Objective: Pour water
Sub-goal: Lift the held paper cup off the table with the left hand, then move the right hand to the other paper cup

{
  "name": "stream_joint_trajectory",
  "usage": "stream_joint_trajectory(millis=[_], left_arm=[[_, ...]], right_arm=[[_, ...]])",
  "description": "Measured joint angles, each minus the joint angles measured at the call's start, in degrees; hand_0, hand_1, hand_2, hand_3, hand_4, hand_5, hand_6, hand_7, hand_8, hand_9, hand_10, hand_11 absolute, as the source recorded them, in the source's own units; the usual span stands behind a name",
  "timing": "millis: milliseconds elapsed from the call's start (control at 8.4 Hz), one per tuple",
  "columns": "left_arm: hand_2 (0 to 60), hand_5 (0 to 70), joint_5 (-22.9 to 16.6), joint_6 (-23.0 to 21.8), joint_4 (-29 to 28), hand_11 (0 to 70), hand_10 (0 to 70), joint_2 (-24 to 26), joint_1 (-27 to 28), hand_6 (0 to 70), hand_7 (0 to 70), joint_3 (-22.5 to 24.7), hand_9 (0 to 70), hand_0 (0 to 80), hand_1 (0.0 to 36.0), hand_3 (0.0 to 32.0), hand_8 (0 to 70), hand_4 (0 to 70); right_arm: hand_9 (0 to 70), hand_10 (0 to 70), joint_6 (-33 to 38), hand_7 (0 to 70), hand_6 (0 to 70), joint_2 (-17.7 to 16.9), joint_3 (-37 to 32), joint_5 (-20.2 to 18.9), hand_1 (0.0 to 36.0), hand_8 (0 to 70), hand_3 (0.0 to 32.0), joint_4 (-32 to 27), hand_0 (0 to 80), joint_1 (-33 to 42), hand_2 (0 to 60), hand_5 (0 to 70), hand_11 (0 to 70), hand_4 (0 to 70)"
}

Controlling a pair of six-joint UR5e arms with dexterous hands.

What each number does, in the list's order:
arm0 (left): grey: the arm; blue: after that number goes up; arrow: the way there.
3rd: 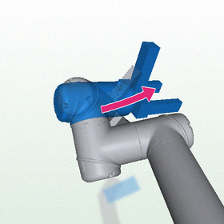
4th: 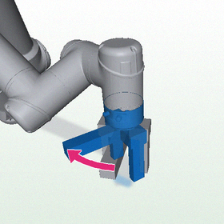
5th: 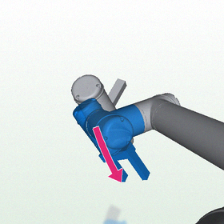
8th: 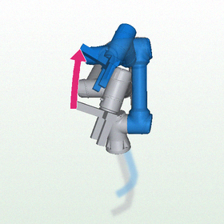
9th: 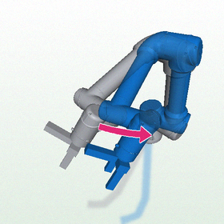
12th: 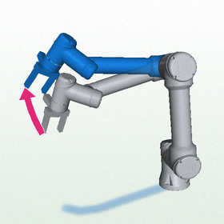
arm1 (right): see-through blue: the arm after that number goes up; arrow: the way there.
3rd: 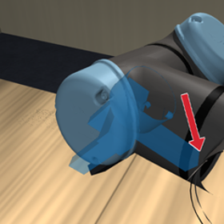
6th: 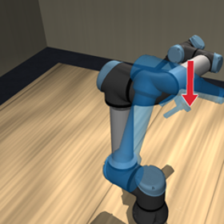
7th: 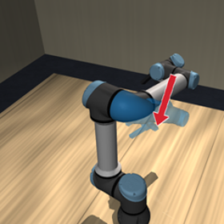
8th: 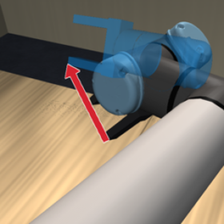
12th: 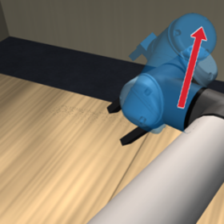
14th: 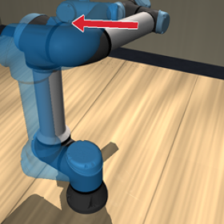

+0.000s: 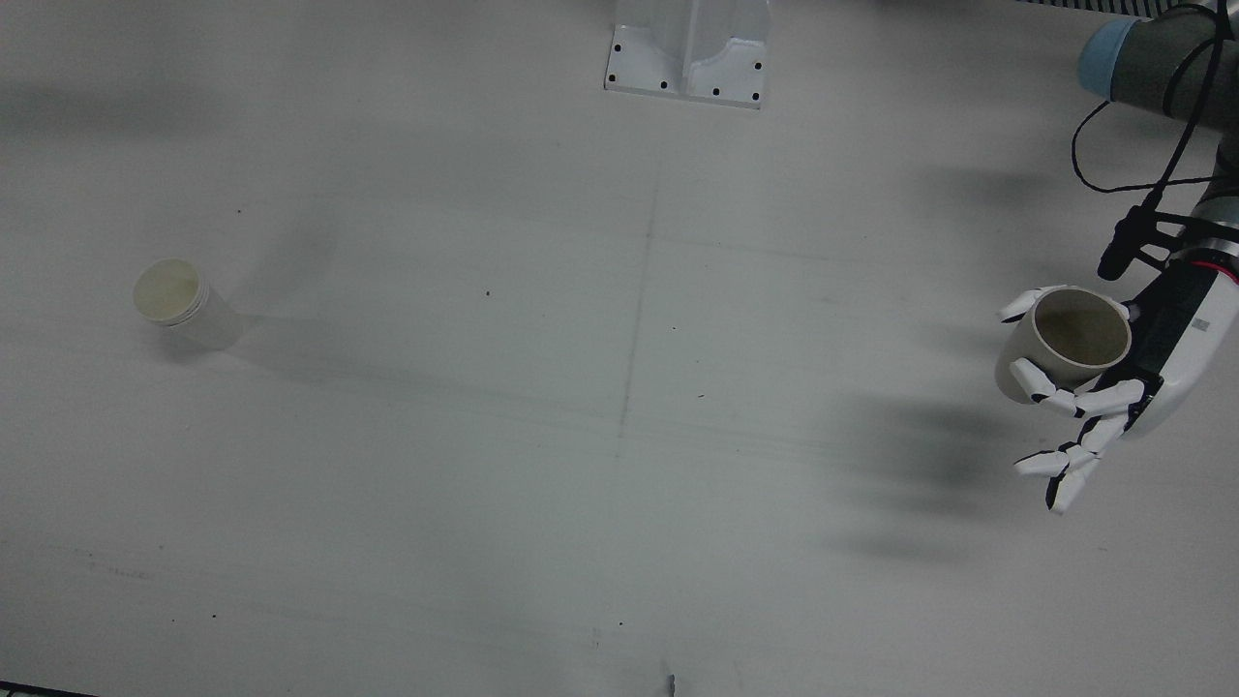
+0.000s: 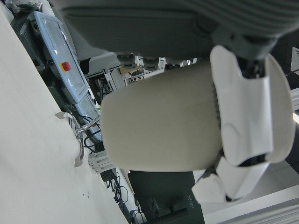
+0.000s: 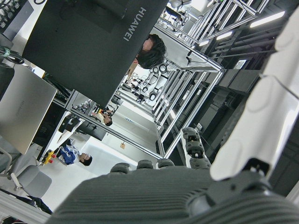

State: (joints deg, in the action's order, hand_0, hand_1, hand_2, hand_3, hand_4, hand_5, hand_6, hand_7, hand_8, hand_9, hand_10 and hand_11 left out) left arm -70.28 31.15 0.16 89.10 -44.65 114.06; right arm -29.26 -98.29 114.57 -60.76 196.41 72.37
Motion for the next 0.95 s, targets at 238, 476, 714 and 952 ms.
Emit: stream_joint_trajectory(millis=[238,476,714,952], left_arm=[[60.0,70.0,0.0,-0.3,1.7,5.0,1.7,-0.1,-0.3,9.0,20.5,2.2,5.5,56.0,36.0,0.0,2.4,55.1],[60.0,70.0,-0.1,-0.3,2.6,5.0,1.7,-0.1,-0.4,9.1,20.7,3.2,5.4,55.9,36.0,0.0,2.4,55.3],[60.0,70.0,-0.1,-0.2,3.0,5.2,1.8,-0.1,-0.5,9.3,20.8,3.7,5.4,56.3,36.0,0.0,2.3,55.3],[60.0,70.0,-0.1,-0.3,3.2,5.2,1.8,-0.1,-0.6,9.2,20.7,3.7,5.5,56.1,36.0,0.0,2.4,55.2]], right_arm=[[0.0,0.2,2.3,0.0,0.0,0.1,-8.3,3.9,9.0,0.0,0.0,-7.6,47.4,-4.3,0.0,7.1,1.7,6.5],[0.0,0.2,5.1,0.0,0.0,0.1,-12.8,4.8,9.3,0.0,0.0,-13.8,46.6,-9.0,0.0,6.1,1.7,4.2],[0.0,0.0,9.6,0.0,0.0,0.1,-13.2,5.0,10.6,0.0,0.0,-16.3,47.4,-13.9,0.0,6.8,0.3,3.9],[0.0,0.0,11.5,0.0,0.0,0.0,-14.0,6.8,10.3,0.0,0.0,-17.0,46.6,-17.7,0.2,4.2,0.0,1.0]])
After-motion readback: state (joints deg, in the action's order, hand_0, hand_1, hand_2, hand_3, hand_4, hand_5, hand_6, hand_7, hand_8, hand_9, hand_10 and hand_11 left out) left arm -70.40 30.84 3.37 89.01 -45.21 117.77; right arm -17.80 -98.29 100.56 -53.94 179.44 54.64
